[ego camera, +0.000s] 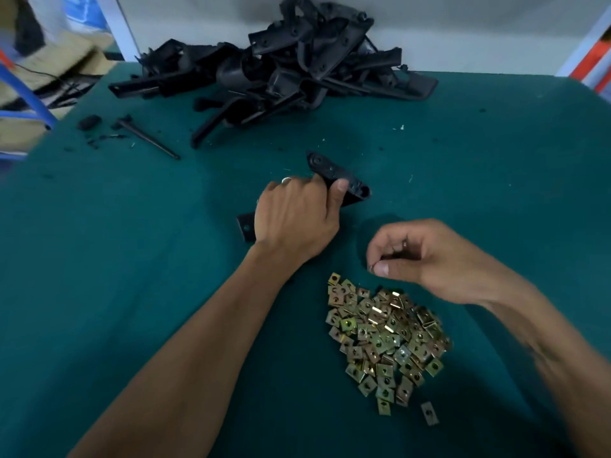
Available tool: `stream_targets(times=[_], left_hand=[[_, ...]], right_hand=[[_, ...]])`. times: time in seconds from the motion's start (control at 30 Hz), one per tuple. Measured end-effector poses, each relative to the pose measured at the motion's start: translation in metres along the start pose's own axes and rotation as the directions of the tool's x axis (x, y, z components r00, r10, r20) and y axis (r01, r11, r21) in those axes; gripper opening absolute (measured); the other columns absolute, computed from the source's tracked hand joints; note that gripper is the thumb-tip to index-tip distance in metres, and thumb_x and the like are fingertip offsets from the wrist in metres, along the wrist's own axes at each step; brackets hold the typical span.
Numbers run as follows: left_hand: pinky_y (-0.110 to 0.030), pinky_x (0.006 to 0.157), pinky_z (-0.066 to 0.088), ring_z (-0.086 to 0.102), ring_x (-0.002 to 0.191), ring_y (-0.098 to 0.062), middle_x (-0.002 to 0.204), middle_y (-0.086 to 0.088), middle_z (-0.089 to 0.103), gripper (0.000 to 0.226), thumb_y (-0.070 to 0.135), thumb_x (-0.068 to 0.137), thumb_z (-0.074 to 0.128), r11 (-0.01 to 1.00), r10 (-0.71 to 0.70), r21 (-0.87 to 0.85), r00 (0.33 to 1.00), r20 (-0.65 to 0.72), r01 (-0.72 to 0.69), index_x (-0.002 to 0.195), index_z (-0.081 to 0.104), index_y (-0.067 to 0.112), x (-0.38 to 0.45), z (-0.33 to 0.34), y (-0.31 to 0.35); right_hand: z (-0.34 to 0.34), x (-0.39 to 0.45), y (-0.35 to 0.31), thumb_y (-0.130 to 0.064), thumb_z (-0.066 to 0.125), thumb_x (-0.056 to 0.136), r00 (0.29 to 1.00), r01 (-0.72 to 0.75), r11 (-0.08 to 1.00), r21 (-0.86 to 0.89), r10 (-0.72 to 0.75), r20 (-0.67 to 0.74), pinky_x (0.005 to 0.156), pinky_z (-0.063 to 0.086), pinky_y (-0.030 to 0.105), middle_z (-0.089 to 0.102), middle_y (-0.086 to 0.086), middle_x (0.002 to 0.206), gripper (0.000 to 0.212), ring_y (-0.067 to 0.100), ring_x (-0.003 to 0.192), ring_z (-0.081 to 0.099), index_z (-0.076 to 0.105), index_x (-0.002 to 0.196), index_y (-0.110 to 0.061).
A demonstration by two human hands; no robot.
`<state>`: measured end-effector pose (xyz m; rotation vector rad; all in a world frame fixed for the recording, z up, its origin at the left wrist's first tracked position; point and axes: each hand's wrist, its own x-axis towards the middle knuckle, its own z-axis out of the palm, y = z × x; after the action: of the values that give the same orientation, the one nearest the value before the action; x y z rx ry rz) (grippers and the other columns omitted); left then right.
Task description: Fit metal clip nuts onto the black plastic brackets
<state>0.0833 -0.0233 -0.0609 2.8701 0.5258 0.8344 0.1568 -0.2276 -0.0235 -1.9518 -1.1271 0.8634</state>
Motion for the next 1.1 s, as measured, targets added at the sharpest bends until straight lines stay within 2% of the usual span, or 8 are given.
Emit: stream_targets(times=[0.07,0.13,0.23,0.33,0.53,0.67,0.87,1.1], left_hand=[[-0.036,0.056,0.028,0.035,0.056,-0.027,0.070,-0.015,0.061,0.055,0.051,0.106,0.019,1.000,0.001,-0.014,1.000,0.026,0.000,0.069,0.039,0.016,0.002,0.000,-0.002],[-0.036,0.054,0.028,0.036,0.058,-0.026,0.071,-0.014,0.059,0.058,0.054,0.104,0.015,1.000,0.014,-0.026,0.999,0.047,-0.013,0.068,0.040,0.016,0.006,0.001,-0.003],[-0.035,0.053,0.028,0.037,0.059,-0.026,0.070,-0.009,0.052,0.060,0.058,0.101,0.014,0.997,0.044,-0.062,0.998,0.052,-0.041,0.065,0.037,0.016,0.007,0.003,-0.006],[-0.033,0.052,0.026,0.037,0.057,-0.027,0.068,-0.005,0.044,0.056,0.058,0.101,0.019,0.993,0.066,-0.104,0.998,0.024,-0.063,0.061,0.030,0.020,0.008,0.003,-0.009],[-0.032,0.052,0.026,0.055,0.069,-0.036,0.071,-0.014,0.057,0.062,0.051,0.102,0.028,0.983,0.172,-0.063,0.985,0.003,-0.171,0.064,0.052,0.007,0.020,0.007,-0.006],[-0.033,0.052,0.030,0.057,0.074,-0.036,0.073,-0.012,0.061,0.062,0.051,0.101,0.029,0.982,0.162,-0.101,0.987,0.001,-0.161,0.068,0.056,0.006,0.019,0.007,-0.006],[-0.034,0.056,0.033,0.060,0.094,-0.030,0.085,-0.004,0.068,0.067,0.058,0.099,0.022,0.986,0.154,-0.067,0.985,0.075,-0.150,0.077,0.062,0.010,0.021,0.006,-0.004],[-0.035,0.055,0.031,0.058,0.089,-0.033,0.077,-0.005,0.063,0.050,0.057,0.100,0.025,0.986,0.132,-0.110,0.989,0.060,-0.125,0.071,0.041,0.019,0.021,0.007,-0.005]], right_hand=[[-0.003,0.008,0.008,-0.007,0.066,0.087,0.983,0.112,0.883,0.456,-0.031,-0.182,0.064,0.052,0.022,0.072,0.006,0.087,0.005,0.016,0.076,0.064,0.066,0.091,-0.007],[-0.008,0.023,0.016,-0.003,0.061,0.090,0.917,0.265,0.578,0.772,0.097,-0.388,0.066,0.055,0.020,0.071,0.011,0.086,0.003,0.016,0.074,0.062,0.063,0.091,-0.004],[-0.016,0.052,0.023,0.006,0.055,0.097,0.794,0.447,0.343,0.826,0.274,-0.543,0.066,0.051,0.018,0.068,0.010,0.081,0.014,0.014,0.071,0.059,0.064,0.091,-0.004],[-0.016,0.074,0.022,0.013,0.054,0.094,0.764,0.443,0.471,0.763,0.246,-0.596,0.066,0.048,0.022,0.066,0.008,0.075,0.019,0.014,0.070,0.058,0.068,0.095,0.000],[-0.012,0.078,0.026,0.008,0.062,0.089,0.854,0.382,0.646,0.661,0.027,-0.520,0.078,0.047,0.022,0.068,0.005,0.080,0.025,0.014,0.081,0.058,0.081,0.092,-0.009],[-0.011,0.079,0.025,0.014,0.062,0.088,0.843,0.390,0.677,0.624,0.011,-0.538,0.084,0.045,0.026,0.067,0.004,0.081,0.032,0.017,0.085,0.056,0.081,0.088,-0.011],[-0.011,0.082,0.021,0.010,0.075,0.074,0.799,0.397,0.640,0.658,0.112,-0.591,0.073,0.055,0.024,0.072,0.005,0.073,0.021,0.015,0.071,0.066,0.071,0.088,-0.005],[-0.010,0.080,0.019,-0.002,0.078,0.066,0.814,0.402,0.624,0.670,0.091,-0.574,0.081,0.056,0.024,0.076,0.007,0.076,0.014,0.016,0.076,0.070,0.079,0.078,-0.010]])
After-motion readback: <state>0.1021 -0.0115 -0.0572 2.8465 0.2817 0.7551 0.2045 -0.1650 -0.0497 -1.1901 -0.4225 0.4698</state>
